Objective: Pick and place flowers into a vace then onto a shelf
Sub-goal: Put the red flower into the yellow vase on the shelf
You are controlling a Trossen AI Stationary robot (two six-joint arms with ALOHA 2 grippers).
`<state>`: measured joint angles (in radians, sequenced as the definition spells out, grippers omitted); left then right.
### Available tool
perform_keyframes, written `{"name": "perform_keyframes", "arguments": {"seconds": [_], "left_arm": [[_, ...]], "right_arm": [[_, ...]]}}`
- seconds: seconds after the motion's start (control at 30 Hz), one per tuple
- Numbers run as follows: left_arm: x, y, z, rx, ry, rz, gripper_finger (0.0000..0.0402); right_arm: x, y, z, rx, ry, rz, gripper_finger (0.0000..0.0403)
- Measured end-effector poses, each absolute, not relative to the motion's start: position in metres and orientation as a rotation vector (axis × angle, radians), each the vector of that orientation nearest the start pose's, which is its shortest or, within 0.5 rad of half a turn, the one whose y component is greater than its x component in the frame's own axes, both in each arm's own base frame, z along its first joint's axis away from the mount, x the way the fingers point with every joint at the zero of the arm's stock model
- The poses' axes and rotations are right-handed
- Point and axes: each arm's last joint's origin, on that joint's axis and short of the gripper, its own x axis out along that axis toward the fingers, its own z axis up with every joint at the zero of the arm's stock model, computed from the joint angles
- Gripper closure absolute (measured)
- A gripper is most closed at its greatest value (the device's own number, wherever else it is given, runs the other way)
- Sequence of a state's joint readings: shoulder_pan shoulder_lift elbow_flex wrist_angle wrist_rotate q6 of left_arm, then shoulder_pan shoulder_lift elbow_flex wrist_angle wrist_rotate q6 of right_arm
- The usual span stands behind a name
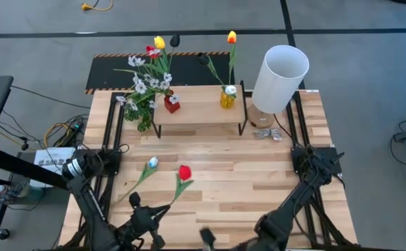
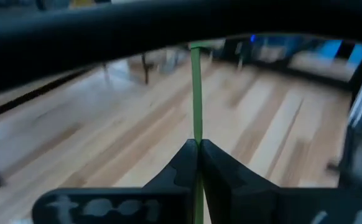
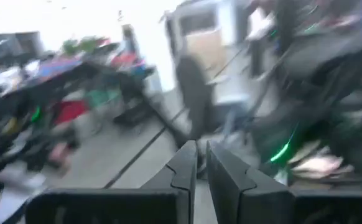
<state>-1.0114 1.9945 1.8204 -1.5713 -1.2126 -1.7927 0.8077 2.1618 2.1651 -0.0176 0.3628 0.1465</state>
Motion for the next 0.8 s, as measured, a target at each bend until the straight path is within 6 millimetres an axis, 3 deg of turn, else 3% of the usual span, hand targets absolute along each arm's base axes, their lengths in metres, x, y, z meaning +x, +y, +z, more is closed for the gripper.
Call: {"name": "perform_keyframes", "arguments": {"seconds": [0.17,0.33,0.43,0.6,0.73,0.8], "left_arm": [[0.210,-0.293,0.261,-0.227,0.111,0.606,0.0401],[0.209,-0.290,0.248,-0.209,0.072,0.596,0.0401],[0.210,-0.289,0.247,-0.198,0.055,0.593,0.0401],[0.212,-0.286,0.248,-0.172,0.041,0.596,0.0401],[0.216,-0.283,0.248,-0.164,0.035,0.605,0.0401],[0.217,-0.282,0.249,-0.163,0.024,0.606,0.0401]], "right_arm": [[0.372,0.330,0.393,0.135,0.001,0.144,0.0392],[0.390,0.304,0.395,0.139,-0.025,-0.036,0.0401],[0.404,0.288,0.401,0.176,-0.076,0.006,0.0402],[0.423,0.256,0.428,0.216,-0.345,0.365,0.0403],[0.431,0.233,0.438,0.186,-0.473,0.319,0.0403],[0.425,0.227,0.450,0.138,-0.562,0.281,0.0403]]}}
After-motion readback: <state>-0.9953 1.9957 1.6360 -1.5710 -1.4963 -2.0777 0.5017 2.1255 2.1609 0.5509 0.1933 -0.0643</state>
